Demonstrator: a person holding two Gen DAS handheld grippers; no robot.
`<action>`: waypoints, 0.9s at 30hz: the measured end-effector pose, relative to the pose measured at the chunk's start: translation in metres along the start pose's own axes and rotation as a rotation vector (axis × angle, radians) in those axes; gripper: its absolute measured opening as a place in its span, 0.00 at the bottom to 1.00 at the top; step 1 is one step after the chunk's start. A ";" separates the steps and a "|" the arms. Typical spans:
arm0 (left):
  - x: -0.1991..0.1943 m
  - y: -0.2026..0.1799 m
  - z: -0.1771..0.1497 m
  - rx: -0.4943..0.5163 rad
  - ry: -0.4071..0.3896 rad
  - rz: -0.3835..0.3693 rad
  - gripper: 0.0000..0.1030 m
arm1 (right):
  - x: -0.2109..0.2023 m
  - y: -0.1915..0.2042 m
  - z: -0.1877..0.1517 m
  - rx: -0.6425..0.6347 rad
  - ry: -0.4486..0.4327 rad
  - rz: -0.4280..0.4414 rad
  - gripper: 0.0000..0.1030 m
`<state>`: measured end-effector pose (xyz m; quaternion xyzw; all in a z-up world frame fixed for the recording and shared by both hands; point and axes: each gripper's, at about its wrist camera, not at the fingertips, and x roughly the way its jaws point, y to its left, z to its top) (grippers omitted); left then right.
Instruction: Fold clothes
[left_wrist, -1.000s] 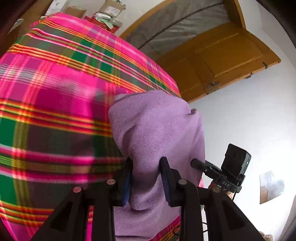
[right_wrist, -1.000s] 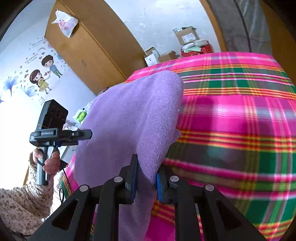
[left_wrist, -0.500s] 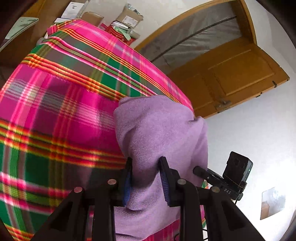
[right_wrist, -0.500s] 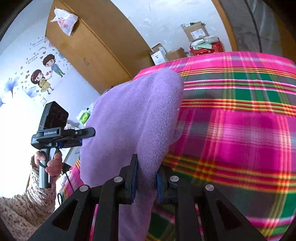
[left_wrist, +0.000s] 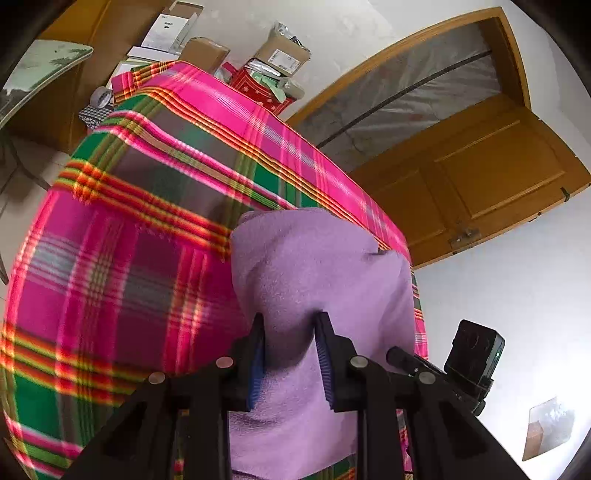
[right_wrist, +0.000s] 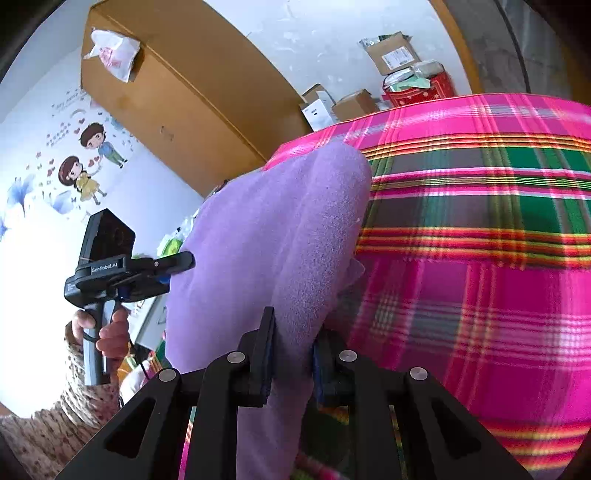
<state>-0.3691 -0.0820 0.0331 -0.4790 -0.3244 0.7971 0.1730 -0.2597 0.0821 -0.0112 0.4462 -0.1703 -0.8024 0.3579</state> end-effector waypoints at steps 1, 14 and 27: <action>-0.003 0.003 0.002 -0.003 -0.002 0.003 0.25 | 0.003 -0.001 0.002 0.005 0.000 0.002 0.17; -0.004 0.030 0.011 -0.026 -0.015 0.008 0.23 | 0.028 -0.019 0.017 0.046 0.025 -0.006 0.17; -0.009 0.034 -0.004 -0.041 -0.007 0.037 0.30 | 0.026 -0.010 0.012 -0.010 0.019 -0.106 0.27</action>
